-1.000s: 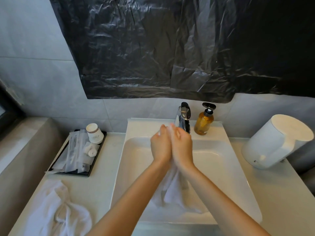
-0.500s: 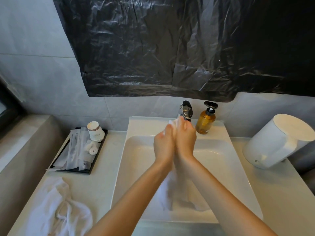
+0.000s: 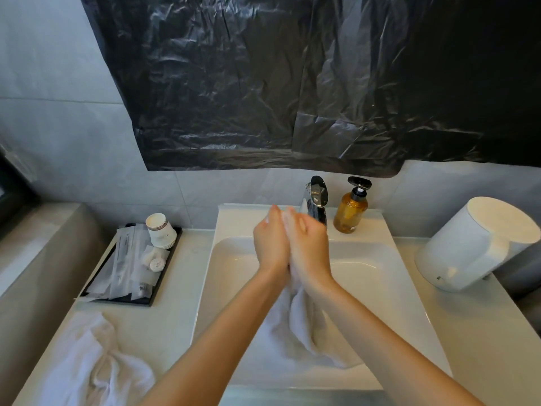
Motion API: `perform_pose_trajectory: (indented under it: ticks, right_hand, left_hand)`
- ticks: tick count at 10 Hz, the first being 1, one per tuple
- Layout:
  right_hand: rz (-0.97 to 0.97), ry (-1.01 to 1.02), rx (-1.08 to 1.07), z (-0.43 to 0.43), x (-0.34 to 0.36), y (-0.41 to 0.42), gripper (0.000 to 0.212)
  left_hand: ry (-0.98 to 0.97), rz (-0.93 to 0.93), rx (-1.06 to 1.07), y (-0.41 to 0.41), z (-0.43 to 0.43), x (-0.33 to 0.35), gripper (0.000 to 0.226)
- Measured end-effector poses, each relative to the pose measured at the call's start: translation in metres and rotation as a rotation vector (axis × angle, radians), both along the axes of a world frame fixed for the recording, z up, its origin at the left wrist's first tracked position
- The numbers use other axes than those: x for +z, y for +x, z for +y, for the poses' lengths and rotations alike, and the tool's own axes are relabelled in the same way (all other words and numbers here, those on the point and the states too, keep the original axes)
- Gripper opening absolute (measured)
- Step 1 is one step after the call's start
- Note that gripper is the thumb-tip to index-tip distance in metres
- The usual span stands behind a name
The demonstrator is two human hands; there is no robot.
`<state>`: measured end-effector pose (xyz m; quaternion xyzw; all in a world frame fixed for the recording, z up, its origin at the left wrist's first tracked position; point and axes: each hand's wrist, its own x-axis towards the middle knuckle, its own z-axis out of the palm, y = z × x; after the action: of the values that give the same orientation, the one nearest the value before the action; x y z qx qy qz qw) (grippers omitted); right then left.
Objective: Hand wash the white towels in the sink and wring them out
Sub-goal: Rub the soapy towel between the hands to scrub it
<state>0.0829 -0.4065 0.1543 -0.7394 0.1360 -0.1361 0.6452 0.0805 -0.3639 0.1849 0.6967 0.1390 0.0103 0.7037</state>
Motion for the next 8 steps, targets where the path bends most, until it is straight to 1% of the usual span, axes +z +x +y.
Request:
perform_pose_trajectory:
  ticks: [1, 2, 3, 4, 5, 6, 7, 8]
  right_hand:
    - [-0.004, 0.153, -0.288, -0.029, 0.012, 0.025, 0.040]
    - [-0.011, 0.123, -0.208, -0.017, 0.007, 0.008, 0.035]
    - [-0.065, -0.102, 0.044, -0.009, 0.004, -0.017, 0.025]
    - [-0.020, -0.044, -0.160, -0.020, 0.013, 0.004, 0.035]
    - [0.063, -0.116, -0.145, -0.024, 0.010, 0.013, 0.030]
    - [-0.033, -0.123, 0.121, -0.014, -0.002, -0.010, 0.024]
    - [0.055, -0.067, 0.111, -0.016, -0.001, -0.003, 0.030]
    - [0.154, 0.090, -0.216, -0.024, 0.007, 0.017, 0.037]
  left_hand:
    - [0.073, -0.020, -0.090, -0.030, -0.019, -0.004, 0.041]
    - [0.038, -0.023, -0.042, -0.018, -0.014, -0.005, 0.041]
    - [-0.144, 0.046, 0.012, 0.001, -0.007, 0.000, 0.030]
    - [-0.203, 0.093, -0.042, -0.011, -0.018, -0.010, 0.032]
    - [-0.175, 0.093, 0.004, -0.018, -0.024, -0.011, 0.036]
    - [-0.178, 0.100, 0.124, 0.008, -0.006, -0.009, 0.038]
    - [-0.166, 0.101, 0.127, -0.002, -0.008, -0.017, 0.039]
    - [-0.089, 0.051, -0.010, -0.029, -0.024, -0.021, 0.041]
